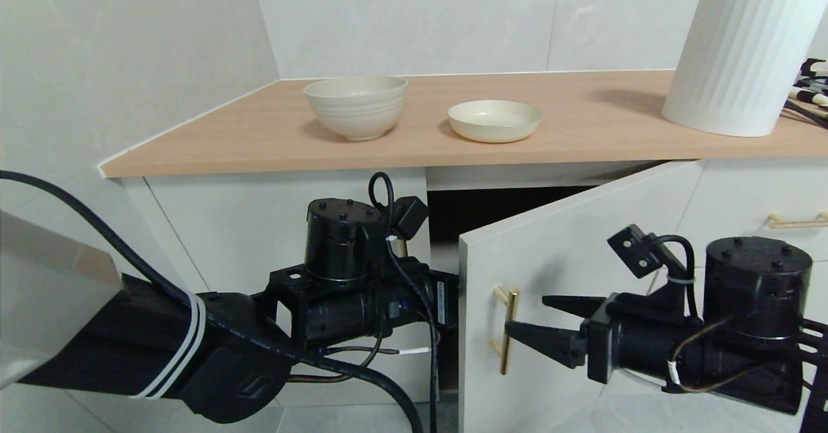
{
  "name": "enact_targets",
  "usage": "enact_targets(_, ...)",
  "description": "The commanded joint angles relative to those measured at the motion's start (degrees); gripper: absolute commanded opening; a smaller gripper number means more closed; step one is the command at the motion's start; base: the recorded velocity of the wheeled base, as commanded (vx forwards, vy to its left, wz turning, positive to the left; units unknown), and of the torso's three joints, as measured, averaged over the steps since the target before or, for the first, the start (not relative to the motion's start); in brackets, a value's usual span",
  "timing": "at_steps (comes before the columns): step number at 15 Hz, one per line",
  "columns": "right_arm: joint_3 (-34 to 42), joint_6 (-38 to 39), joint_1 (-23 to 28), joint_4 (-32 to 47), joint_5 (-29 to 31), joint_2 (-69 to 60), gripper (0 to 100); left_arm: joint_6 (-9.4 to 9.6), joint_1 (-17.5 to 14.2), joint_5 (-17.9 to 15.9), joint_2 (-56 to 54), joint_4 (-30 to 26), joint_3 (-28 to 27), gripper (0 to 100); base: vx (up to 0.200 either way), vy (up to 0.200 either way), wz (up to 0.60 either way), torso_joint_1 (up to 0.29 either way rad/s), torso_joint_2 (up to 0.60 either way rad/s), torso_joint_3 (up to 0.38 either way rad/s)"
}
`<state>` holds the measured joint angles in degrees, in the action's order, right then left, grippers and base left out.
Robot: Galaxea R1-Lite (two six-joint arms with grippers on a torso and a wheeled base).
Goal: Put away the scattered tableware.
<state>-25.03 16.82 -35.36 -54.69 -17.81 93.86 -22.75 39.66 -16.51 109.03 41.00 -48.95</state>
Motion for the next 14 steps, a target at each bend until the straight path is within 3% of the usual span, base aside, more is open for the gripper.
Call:
enact_targets(1, 7.36, -0.56, -1.02, 0.72, 3.84, -6.93, 100, -0.02, 0.16, 0.42, -0.75, -0.04, -0.01, 0, 0.0, 0.0, 0.0, 0.0, 0.0, 0.0)
enact_targets(5, 16.15, -0.48, -3.75, 0.72, 4.63, -12.38, 100, -0.02, 0.77, 1.13, -1.1, -0.04, 0.17, 0, 0.0, 0.0, 0.0, 0.0, 0.0, 0.0)
enact_targets(14, 18.17, -0.21, -3.83, 0.63, 4.28, -11.94, 100, -0.02, 1.04, 1.3, -0.14, 0.05, -0.01, 0, 0.0, 0.0, 0.0, 0.0, 0.0, 0.0)
